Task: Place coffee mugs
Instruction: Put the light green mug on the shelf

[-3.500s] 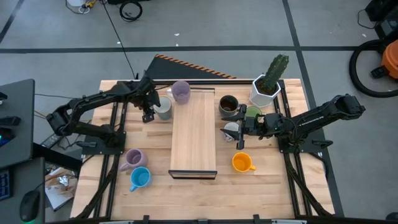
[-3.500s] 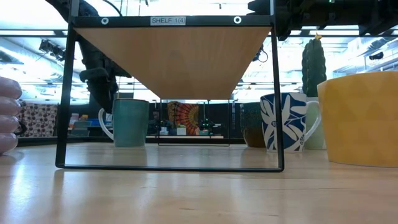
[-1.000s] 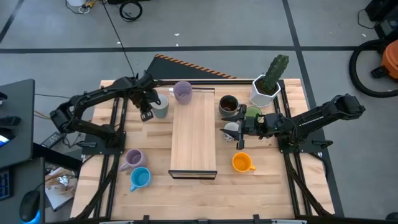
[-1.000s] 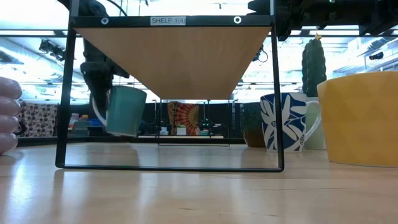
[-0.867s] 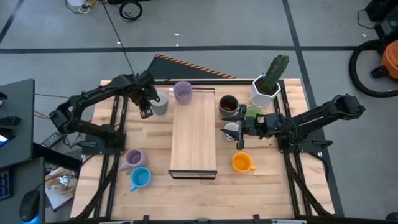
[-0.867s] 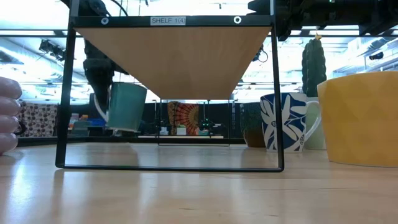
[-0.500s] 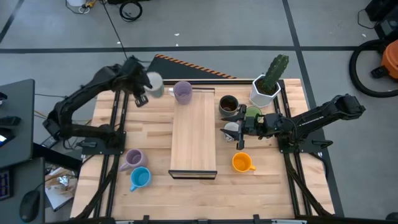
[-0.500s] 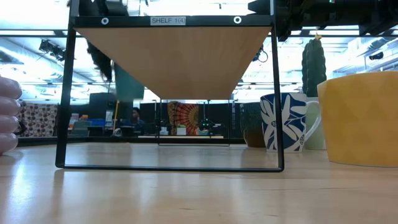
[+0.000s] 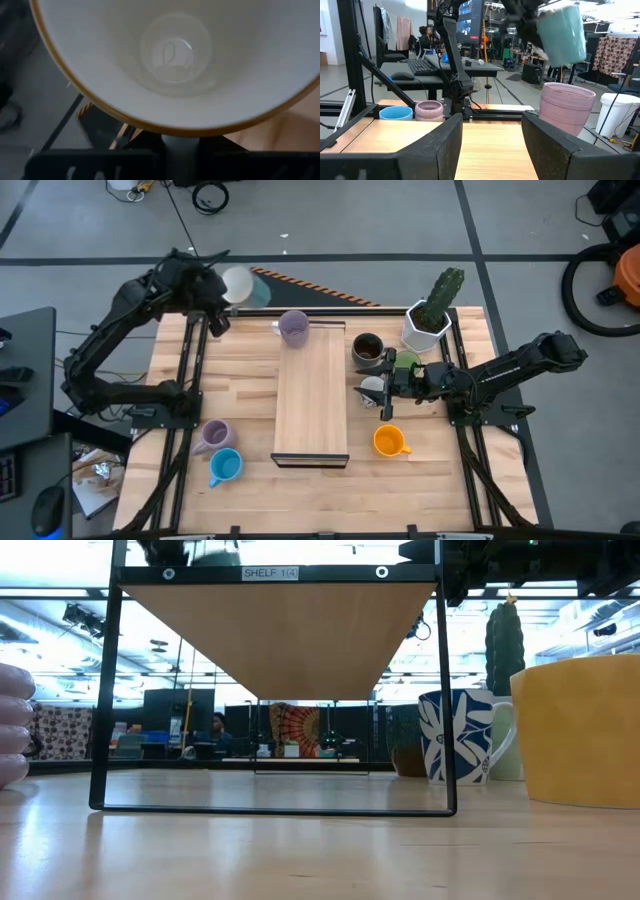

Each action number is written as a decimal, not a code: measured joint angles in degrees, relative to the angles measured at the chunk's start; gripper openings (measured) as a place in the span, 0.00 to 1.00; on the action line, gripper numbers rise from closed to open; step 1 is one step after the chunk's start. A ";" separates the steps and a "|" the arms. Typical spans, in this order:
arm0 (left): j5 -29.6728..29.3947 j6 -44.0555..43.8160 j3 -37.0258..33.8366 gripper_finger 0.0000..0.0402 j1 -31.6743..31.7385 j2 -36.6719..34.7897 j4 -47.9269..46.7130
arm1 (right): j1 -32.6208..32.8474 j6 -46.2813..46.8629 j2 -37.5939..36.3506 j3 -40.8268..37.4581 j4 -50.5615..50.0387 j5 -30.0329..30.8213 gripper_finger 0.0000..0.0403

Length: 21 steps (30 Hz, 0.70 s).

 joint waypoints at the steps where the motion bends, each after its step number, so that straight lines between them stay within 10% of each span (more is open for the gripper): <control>1: 1.42 -0.01 0.98 0.12 -0.79 0.00 0.08 | 0.01 0.00 0.00 0.00 -0.01 0.00 0.52; 21: 6.35 -8.31 2.81 0.12 -25.86 6.90 -1.49 | 3.04 -2.63 -3.50 0.00 -4.76 6.47 0.52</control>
